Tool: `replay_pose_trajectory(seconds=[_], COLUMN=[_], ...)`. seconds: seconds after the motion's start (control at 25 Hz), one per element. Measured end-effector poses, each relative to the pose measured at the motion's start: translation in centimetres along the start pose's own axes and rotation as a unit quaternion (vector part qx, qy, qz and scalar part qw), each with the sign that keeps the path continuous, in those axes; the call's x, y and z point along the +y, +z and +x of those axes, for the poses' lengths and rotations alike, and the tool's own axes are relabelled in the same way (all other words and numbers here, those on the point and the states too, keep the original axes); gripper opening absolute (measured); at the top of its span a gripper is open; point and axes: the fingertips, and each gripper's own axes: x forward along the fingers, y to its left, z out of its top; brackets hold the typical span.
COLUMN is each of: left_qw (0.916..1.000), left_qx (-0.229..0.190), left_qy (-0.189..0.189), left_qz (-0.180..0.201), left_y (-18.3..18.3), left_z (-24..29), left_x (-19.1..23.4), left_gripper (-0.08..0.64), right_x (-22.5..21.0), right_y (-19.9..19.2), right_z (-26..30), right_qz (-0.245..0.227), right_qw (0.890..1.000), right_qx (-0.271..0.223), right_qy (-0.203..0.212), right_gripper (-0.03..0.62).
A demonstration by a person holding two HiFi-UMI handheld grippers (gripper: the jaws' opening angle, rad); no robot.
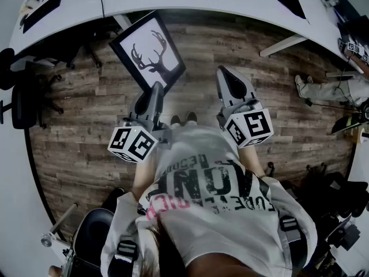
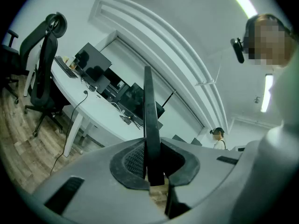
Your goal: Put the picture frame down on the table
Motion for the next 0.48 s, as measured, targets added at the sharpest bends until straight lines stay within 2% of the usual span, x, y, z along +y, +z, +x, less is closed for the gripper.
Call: replay_pose_trajectory(seconds=[0.48], left_qw=[1.0], left_qx=[-0.001], left_qy=[0.009], left_qz=[0.002], left_y=[-0.17], left_z=[0.09], left_x=[0.29], left_gripper=[0.031], right_x=[-0.27], right_y=[-0.17], right_z=[0.12], right_qz=[0.0], right_qw=[1.0], right_qx=[0.0], right_qy=[0.005], right_gripper=[0.002])
